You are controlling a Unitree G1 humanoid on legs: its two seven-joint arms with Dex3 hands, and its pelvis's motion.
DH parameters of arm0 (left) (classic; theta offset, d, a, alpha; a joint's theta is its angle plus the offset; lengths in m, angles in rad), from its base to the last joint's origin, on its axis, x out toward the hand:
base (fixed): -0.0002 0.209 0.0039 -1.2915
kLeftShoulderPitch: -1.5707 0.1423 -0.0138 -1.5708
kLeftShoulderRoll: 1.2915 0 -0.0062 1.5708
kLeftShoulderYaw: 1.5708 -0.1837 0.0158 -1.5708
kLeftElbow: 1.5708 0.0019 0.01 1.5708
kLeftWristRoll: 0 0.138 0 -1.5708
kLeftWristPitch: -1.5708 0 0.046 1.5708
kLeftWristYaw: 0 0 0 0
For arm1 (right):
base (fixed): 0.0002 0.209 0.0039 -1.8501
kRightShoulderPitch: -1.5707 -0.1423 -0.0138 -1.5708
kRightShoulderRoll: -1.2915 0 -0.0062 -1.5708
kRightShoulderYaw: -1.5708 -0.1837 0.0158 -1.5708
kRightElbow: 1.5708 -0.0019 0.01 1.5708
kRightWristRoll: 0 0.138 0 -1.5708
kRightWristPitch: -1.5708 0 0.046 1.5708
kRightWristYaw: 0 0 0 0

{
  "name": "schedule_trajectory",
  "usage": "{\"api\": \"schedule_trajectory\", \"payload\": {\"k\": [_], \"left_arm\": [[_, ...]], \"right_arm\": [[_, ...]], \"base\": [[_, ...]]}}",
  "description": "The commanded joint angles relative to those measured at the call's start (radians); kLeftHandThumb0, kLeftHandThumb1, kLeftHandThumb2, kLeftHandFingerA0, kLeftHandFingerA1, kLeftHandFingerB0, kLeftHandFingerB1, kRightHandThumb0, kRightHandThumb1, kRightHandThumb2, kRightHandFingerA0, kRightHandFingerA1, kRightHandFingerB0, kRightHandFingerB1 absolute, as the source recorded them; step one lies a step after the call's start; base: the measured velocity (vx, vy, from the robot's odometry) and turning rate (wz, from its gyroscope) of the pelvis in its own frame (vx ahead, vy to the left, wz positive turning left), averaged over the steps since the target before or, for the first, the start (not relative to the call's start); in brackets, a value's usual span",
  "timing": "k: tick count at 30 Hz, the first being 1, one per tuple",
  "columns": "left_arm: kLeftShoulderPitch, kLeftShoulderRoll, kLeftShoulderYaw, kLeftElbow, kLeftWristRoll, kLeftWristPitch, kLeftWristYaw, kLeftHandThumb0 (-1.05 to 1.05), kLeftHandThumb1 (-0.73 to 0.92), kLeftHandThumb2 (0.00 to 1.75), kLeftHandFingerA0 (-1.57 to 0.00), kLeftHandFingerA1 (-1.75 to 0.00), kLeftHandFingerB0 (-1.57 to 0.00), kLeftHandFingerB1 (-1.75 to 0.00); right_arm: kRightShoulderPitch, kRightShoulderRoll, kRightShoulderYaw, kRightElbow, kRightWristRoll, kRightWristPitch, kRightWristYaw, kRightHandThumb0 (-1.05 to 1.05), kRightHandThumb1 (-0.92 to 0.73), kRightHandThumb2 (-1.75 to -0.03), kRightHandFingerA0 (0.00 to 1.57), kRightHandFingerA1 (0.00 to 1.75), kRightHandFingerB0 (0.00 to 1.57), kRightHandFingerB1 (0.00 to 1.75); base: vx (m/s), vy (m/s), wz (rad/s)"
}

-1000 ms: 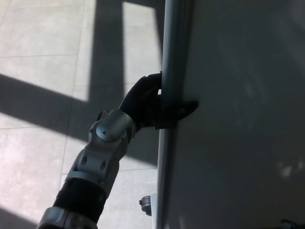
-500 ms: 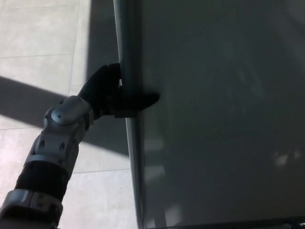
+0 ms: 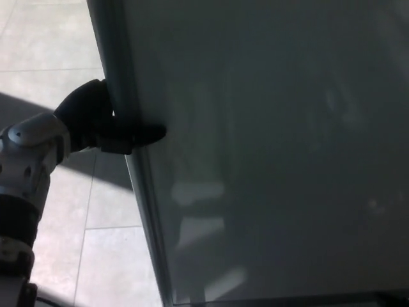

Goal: A white board is being place on the right hand side and parallel to the robot and the robot uses its left hand to grab on the leftside of the whiteboard and drag the whiteboard from the right hand side to the left hand side

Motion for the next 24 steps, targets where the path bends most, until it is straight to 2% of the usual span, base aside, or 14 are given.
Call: {"api": "schedule_trajectory", "payload": {"k": [1, 3, 4, 5, 6, 8, 9, 12, 13, 15, 16, 17, 24], "left_arm": [[-0.053, 0.183, -0.011, 0.033, -0.051, 0.110, -0.398, -0.11, 0.86, 0.62, -0.76, -1.70, -0.70, -1.44], [-0.054, 0.184, -0.013, 0.034, -0.052, 0.109, -0.400, -0.11, 0.86, 0.62, -0.76, -1.70, -0.70, -1.44], [-0.045, 0.202, -0.002, 0.050, -0.052, 0.088, -0.407, -0.10, 0.81, 0.65, -0.77, -1.57, -0.81, -1.31], [-0.033, 0.224, 0.011, 0.068, -0.053, 0.062, -0.414, -0.10, 0.81, 0.65, -0.77, -1.57, -0.81, -1.31], [-0.029, 0.250, 0.021, 0.100, -0.050, 0.051, -0.426, -0.23, 0.74, 0.64, -0.80, -1.60, -0.82, -1.36], [-0.031, 0.260, 0.023, 0.117, -0.051, 0.045, -0.433, -0.23, 0.74, 0.64, -0.80, -1.60, -0.82, -1.36], [-0.017, 0.305, 0.023, 0.134, -0.036, -0.039, -0.461, -0.21, 0.80, 0.64, -0.74, -1.60, -0.75, -1.32], [-0.019, 0.311, 0.019, 0.144, -0.037, -0.053, -0.468, -0.21, 0.80, 0.64, -0.74, -1.60, -0.75, -1.32], [-0.011, 0.339, 0.031, 0.173, -0.039, -0.085, -0.484, -0.23, 0.73, 0.62, -0.76, -1.62, -0.77, -1.44], [-0.010, 0.358, 0.027, 0.183, -0.029, -0.111, -0.483, -0.23, 0.78, 0.65, -0.74, -1.61, -0.73, -1.43], [-0.016, 0.382, 0.027, 0.194, -0.030, -0.104, -0.505, -0.22, 0.79, 0.62, -0.66, -1.68, -0.68, -1.46], [-0.021, 0.388, 0.027, 0.203, -0.032, -0.102, -0.517, -0.20, 0.79, 0.60, -0.68, -1.67, -0.65, -1.53], [-0.031, 0.419, 0.047, 0.241, -0.059, -0.104, -0.572, -0.22, 0.75, 0.63, -0.71, -1.60, -0.71, -1.47]], "right_arm": [[-0.008, -0.021, 0.001, 0.006, -0.003, -0.004, -0.019, -0.25, -0.87, -0.66, 0.73, 0.52, 0.40, 0.33], [-0.009, -0.021, 0.001, 0.007, -0.003, -0.004, -0.019, -0.25, -0.87, -0.66, 0.73, 0.52, 0.40, 0.33], [-0.008, -0.023, 0.003, 0.006, -0.004, -0.004, -0.020, -0.25, -0.86, -0.66, 0.74, 0.52, 0.41, 0.33], [-0.007, -0.026, 0.004, 0.005, -0.005, -0.004, -0.020, -0.25, -0.86, -0.66, 0.74, 0.52, 0.41, 0.33], [-0.007, -0.028, 0.007, 0.005, -0.010, -0.009, -0.024, -0.24, -0.87, -0.66, 0.74, 0.53, 0.40, 0.33], [-0.007, -0.029, 0.009, 0.005, -0.011, -0.011, -0.025, -0.24, -0.87, -0.66, 0.74, 0.53, 0.40, 0.33], [-0.007, -0.028, 0.009, 0.005, -0.010, -0.011, -0.024, -0.25, -0.87, -0.66, 0.74, 0.53, 0.41, 0.33], [-0.006, -0.028, 0.009, 0.005, -0.010, -0.010, -0.024, -0.25, -0.87, -0.66, 0.74, 0.53, 0.41, 0.33], [-0.007, -0.031, 0.009, 0.006, -0.009, -0.001, -0.023, -0.26, -0.86, -0.66, 0.72, 0.52, 0.40, 0.33], [-0.007, -0.030, 0.006, 0.007, -0.005, -0.002, -0.022, -0.25, -0.86, -0.66, 0.73, 0.52, 0.41, 0.33], [-0.008, -0.027, 0.005, 0.009, -0.004, -0.004, -0.021, -0.25, -0.87, -0.66, 0.72, 0.52, 0.41, 0.33], [-0.008, -0.026, 0.006, 0.007, -0.005, -0.002, -0.025, -0.25, -0.86, -0.66, 0.73, 0.52, 0.41, 0.33], [-0.008, -0.026, 0.012, 0.008, -0.013, -0.003, -0.035, -0.25, -0.87, -0.66, 0.72, 0.51, 0.41, 0.33]], "base": [[0.00, 0.000, 0.00], [0.00, 0.000, 0.00], [0.00, 0.000, 0.00], [0.00, 0.000, 0.00], [0.00, 0.000, 0.00], [0.00, 0.000, 0.00], [0.00, 0.000, 0.00], [0.00, 0.000, 0.00], [0.00, 0.000, 0.00], [0.00, 0.000, 0.00], [0.00, 0.000, 0.00], [0.00, 0.000, 0.00], [0.00, 0.000, 0.00]]}}
